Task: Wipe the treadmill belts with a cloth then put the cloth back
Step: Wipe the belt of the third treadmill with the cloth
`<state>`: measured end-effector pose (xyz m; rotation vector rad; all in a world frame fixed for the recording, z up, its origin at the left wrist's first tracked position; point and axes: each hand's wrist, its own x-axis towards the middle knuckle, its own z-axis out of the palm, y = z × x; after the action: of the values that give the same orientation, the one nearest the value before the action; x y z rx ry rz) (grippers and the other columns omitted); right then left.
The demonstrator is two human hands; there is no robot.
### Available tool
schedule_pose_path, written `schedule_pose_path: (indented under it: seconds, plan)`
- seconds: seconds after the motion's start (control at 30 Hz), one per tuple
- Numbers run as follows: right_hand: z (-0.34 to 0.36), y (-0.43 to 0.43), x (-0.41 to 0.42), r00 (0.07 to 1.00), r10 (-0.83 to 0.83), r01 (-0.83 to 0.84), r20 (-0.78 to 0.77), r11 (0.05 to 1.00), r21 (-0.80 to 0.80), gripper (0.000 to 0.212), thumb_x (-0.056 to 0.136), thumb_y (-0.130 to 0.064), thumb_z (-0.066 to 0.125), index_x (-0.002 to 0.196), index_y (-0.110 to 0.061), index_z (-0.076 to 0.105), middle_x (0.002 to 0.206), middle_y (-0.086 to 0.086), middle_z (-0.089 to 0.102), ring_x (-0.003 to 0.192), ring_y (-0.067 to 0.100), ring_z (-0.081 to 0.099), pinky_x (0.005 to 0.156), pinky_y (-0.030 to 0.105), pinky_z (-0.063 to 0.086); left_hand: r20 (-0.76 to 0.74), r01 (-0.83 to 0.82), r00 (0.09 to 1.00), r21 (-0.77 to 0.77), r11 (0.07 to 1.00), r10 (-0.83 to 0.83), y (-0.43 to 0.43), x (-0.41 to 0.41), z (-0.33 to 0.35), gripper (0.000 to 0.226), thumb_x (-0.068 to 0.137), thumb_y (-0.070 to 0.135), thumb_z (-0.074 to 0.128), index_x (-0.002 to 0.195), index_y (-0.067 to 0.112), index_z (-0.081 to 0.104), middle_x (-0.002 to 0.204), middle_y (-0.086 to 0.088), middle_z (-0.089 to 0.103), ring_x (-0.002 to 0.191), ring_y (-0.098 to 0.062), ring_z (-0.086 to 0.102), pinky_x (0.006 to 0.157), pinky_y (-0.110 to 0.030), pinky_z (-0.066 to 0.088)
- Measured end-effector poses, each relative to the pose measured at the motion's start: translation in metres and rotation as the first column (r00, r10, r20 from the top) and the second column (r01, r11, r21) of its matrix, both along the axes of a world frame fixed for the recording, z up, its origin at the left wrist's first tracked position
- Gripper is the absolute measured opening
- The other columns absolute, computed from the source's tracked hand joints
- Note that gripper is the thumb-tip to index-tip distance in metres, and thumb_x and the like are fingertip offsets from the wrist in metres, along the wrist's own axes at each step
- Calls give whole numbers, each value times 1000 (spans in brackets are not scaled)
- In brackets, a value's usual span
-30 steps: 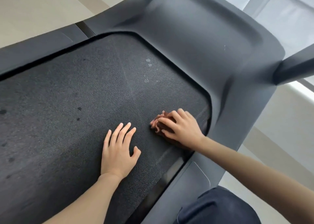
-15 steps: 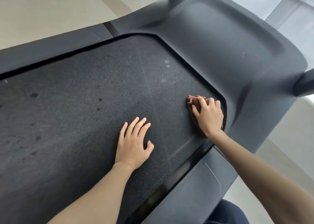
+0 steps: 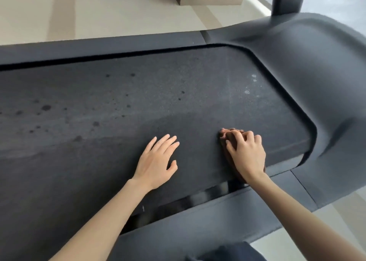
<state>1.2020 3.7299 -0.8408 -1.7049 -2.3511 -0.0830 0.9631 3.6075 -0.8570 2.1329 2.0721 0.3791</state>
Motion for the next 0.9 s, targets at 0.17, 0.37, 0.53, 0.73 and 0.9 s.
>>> schedule_pose_path:
  seconds: [0.17,0.37,0.53,0.73,0.9]
  plan:
    - [1,-58,-75,972,235,-235,23,972,0,31,81,-30,71,107,-14,67,93,17,62,77,36,52,55,34,46,-116,-253,962,-38,967,247,-116,-77,15,56,86,36,32,132,12,52,142,-2,46,135,-19,36,114,-42,23]
    - [8,-103,-160,899,438,-437,2,897,-63,32,86,-33,65,112,-15,66,101,16,62,84,37,53,63,37,47,-146,-479,876,-161,863,459,-222,-130,13,59,88,45,19,143,29,36,152,8,29,142,-16,21,115,-41,16]
    - [17,-133,-230,807,588,-590,-52,800,-108,32,90,-40,56,117,-24,61,108,9,60,93,33,51,66,35,43,-69,-455,890,-190,870,450,-226,-141,-1,53,97,37,37,146,41,16,156,16,4,144,-9,-4,115,-35,-4]
    - [29,-163,-298,704,708,-710,-61,697,-100,33,92,-43,51,121,-29,57,110,5,57,98,29,49,69,35,43,-62,-333,942,-302,893,330,-226,-162,5,56,96,45,37,146,41,14,157,12,1,144,-11,-6,116,-35,-3]
    - [21,-197,-344,634,773,-769,-18,627,-126,33,92,-43,50,121,-30,56,107,4,56,96,26,48,66,32,40,-118,-287,958,-331,899,263,-228,-165,24,54,96,45,37,147,33,23,158,7,11,144,-13,1,117,-39,4]
